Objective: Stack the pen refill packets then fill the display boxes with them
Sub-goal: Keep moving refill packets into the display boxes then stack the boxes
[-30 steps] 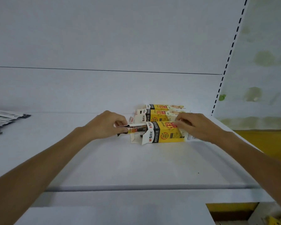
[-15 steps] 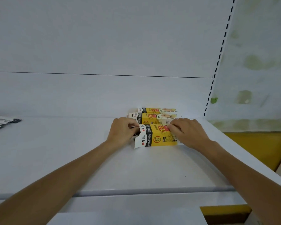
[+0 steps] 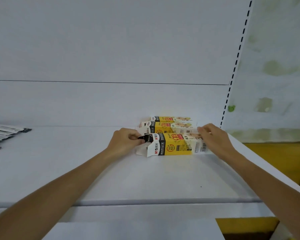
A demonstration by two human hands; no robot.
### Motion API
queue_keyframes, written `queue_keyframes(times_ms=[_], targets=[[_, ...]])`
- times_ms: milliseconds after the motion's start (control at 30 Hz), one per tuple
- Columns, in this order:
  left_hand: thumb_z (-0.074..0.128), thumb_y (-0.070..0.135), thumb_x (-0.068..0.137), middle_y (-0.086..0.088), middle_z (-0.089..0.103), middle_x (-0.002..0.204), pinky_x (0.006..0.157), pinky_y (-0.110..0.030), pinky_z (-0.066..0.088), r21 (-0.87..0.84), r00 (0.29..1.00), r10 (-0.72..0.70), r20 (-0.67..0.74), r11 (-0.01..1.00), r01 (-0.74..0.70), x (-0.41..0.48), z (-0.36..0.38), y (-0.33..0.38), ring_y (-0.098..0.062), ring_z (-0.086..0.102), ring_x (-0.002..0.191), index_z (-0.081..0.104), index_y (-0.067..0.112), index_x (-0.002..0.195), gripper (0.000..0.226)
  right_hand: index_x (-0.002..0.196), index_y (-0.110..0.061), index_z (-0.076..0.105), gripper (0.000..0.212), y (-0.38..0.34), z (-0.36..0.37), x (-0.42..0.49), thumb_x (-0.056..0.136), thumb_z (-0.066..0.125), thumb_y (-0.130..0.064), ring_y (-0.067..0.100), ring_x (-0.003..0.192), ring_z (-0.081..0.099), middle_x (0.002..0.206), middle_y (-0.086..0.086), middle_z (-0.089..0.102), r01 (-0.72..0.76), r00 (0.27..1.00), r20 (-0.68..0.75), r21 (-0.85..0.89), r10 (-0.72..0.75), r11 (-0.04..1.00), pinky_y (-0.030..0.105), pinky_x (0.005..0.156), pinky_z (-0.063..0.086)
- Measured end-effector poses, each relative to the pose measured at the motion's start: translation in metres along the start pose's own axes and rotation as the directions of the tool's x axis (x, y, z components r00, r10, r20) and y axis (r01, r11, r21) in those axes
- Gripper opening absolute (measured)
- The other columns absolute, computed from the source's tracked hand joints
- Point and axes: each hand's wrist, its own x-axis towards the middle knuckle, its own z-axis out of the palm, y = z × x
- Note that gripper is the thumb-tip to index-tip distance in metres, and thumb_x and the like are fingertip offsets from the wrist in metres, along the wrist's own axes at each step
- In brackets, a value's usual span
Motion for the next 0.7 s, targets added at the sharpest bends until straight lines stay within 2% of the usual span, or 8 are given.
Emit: queue_keyframes(times_ms=[100,267,367,433,500,533,600,700], targets=[[0.07,0.02,0.08,0.005,0.069,0.078,0.058,-0.001,0.036,0.007,0.999,0.037,0.0,0.999,-0.037,-0.001,0.009,0.006,0.001,0.059,0.074,0.074,0.017,0.086,0.007,0.097,-0.008,0.059,0.031,0.002,0.006,-0.006,0.094,0.047,-0.036,0.015,0.075,0.055,0.09,0.008,0.066,-0.041,0.998,0.043,-0.001,0.041,0.999,0.022,0.059,0.038],[0.067,0.016,0.082,0.004,0.068,0.081,0.06,-0.003,0.037,-0.047,0.995,0.017,-0.093,0.999,-0.022,-0.002,0.015,0.004,-0.002,0.059,0.074,0.074,0.017,0.089,0.009,0.094,-0.006,0.059,0.034,0.002,0.003,-0.008,0.094,0.045,-0.037,0.019,0.077,0.056,0.089,0.01,0.065,0.009,0.999,0.035,-0.017,-0.009,1.0,0.025,0.061,0.039],[0.062,0.013,0.086,0.009,0.066,0.088,0.061,0.002,0.035,-0.062,0.999,0.018,-0.032,0.998,-0.02,-0.003,0.015,0.005,0.007,0.054,0.077,0.072,0.02,0.099,0.018,0.094,-0.004,0.058,0.035,0.003,0.005,-0.009,0.095,0.044,-0.036,0.015,0.071,0.053,0.088,0.012,0.065,0.025,0.999,0.036,-0.027,-0.024,0.999,0.025,0.058,0.037],[0.06,0.015,0.087,0.008,0.067,0.093,0.063,0.001,0.036,-0.104,1.0,-0.008,0.0,0.995,0.008,-0.005,0.015,0.008,0.001,0.056,0.084,0.072,0.022,0.099,0.018,0.092,-0.003,0.058,0.035,0.003,0.006,-0.008,0.095,0.044,-0.035,0.018,0.073,0.053,0.089,0.015,0.065,0.027,0.999,0.031,-0.03,-0.026,0.999,0.027,0.058,0.036],[0.057,0.016,0.089,0.006,0.066,0.102,0.074,-0.006,0.037,-0.146,0.998,-0.043,0.042,0.988,0.049,-0.006,0.015,0.009,-0.007,0.057,0.102,0.071,0.025,0.097,0.019,0.091,-0.002,0.057,0.036,0.005,0.007,-0.007,0.094,0.043,-0.035,0.021,0.075,0.054,0.089,0.016,0.064,0.022,0.999,0.034,-0.039,-0.02,0.999,0.027,0.058,0.036],[0.054,0.013,0.09,0.005,0.064,0.111,0.086,-0.013,0.038,-0.161,0.996,-0.061,0.068,0.984,0.071,-0.005,0.015,0.008,-0.009,0.052,0.114,0.071,0.025,0.098,0.022,0.091,-0.002,0.057,0.036,0.006,0.009,-0.006,0.094,0.043,-0.035,0.022,0.075,0.055,0.089,0.016,0.064,0.016,0.999,0.039,-0.046,-0.014,0.999,0.028,0.057,0.036],[0.046,0.001,0.088,0.001,0.054,0.132,0.106,-0.024,0.031,-0.217,0.987,-0.097,0.127,0.968,0.123,-0.004,0.014,0.008,-0.005,0.036,0.133,0.07,0.026,0.102,0.038,0.091,0.0,0.056,0.038,0.008,0.01,-0.004,0.094,0.042,-0.036,0.026,0.077,0.057,0.089,0.018,0.063,-0.001,0.999,0.05,-0.058,0.004,0.998,0.031,0.058,0.036],[0.041,-0.009,0.078,0.002,0.041,0.144,0.112,-0.025,0.021,-0.229,0.977,-0.105,0.186,0.962,0.148,-0.002,0.012,0.007,-0.003,0.023,0.139,0.066,0.032,0.105,0.054,0.089,-0.001,0.055,0.039,0.011,0.012,-0.001,0.093,0.042,-0.038,0.029,0.079,0.059,0.089,0.018,0.062,-0.011,0.999,0.049,-0.059,0.014,0.998,0.032,0.059,0.037]])
